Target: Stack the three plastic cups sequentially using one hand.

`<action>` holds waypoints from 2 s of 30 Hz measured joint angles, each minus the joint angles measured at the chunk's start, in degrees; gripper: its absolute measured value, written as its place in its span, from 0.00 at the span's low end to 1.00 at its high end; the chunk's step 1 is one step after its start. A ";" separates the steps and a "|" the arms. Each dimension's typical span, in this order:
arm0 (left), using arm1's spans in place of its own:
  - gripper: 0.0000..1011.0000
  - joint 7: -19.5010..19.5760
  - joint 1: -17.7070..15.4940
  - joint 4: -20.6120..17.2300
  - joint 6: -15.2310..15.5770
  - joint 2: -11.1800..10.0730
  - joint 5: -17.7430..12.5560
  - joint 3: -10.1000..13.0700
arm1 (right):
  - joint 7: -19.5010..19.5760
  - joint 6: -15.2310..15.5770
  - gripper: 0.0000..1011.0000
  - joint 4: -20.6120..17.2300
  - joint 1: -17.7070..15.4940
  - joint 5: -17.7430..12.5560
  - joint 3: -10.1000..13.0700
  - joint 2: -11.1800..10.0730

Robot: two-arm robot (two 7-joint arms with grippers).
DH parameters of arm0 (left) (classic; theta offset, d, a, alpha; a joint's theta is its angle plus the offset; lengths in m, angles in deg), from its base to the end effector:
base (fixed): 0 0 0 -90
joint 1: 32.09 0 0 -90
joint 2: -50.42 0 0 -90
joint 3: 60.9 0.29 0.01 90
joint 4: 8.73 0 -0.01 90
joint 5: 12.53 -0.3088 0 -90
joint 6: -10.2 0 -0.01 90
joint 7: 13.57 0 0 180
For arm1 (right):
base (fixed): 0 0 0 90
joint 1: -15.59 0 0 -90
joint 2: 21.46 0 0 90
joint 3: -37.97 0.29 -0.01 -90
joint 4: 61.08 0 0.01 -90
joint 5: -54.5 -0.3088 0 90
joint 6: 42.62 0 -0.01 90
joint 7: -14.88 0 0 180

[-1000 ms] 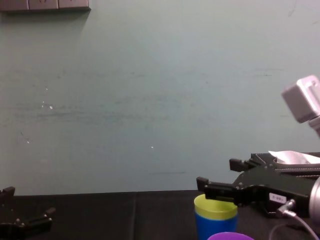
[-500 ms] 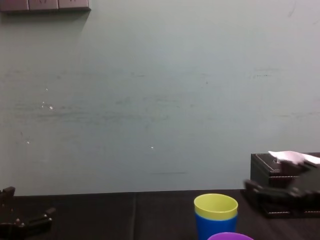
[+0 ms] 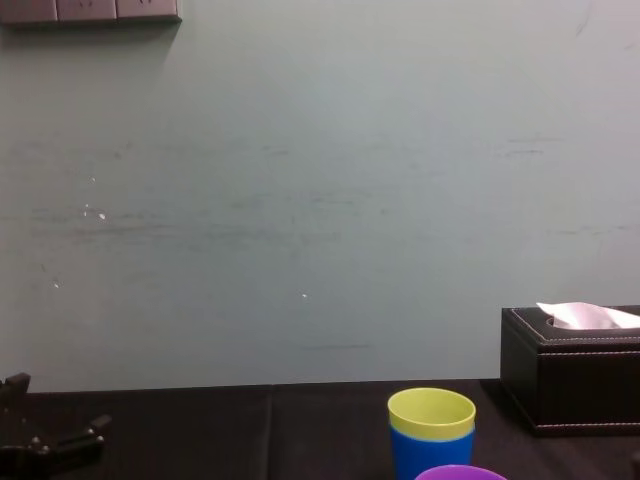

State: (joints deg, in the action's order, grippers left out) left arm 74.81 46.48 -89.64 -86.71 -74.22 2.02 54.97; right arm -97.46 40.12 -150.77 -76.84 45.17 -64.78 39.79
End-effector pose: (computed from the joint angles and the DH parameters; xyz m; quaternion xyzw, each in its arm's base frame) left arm 0.3581 0.0826 -0.3023 0.1414 -0.1325 0.5799 0.7914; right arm 0.3077 -0.0811 -0.3116 -0.1303 -0.0904 -0.4478 0.8800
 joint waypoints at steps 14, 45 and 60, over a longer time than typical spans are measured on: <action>1.00 0.00 0.00 0.00 0.00 0.00 0.00 0.00 | -8.48 -5.97 0.99 3.51 -0.86 -5.46 -2.62 -0.20; 1.00 0.00 0.00 0.00 0.00 0.00 0.00 0.00 | -10.22 -4.88 0.99 6.52 4.84 -11.63 -8.03 2.92; 1.00 0.00 0.00 0.00 0.00 0.00 0.00 0.00 | -8.37 -4.05 0.99 8.26 6.87 -11.42 -8.88 4.69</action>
State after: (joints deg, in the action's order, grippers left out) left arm 74.81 46.48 -89.63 -86.71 -74.22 2.02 54.96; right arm -105.82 36.07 -142.51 -69.97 33.76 -73.66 44.48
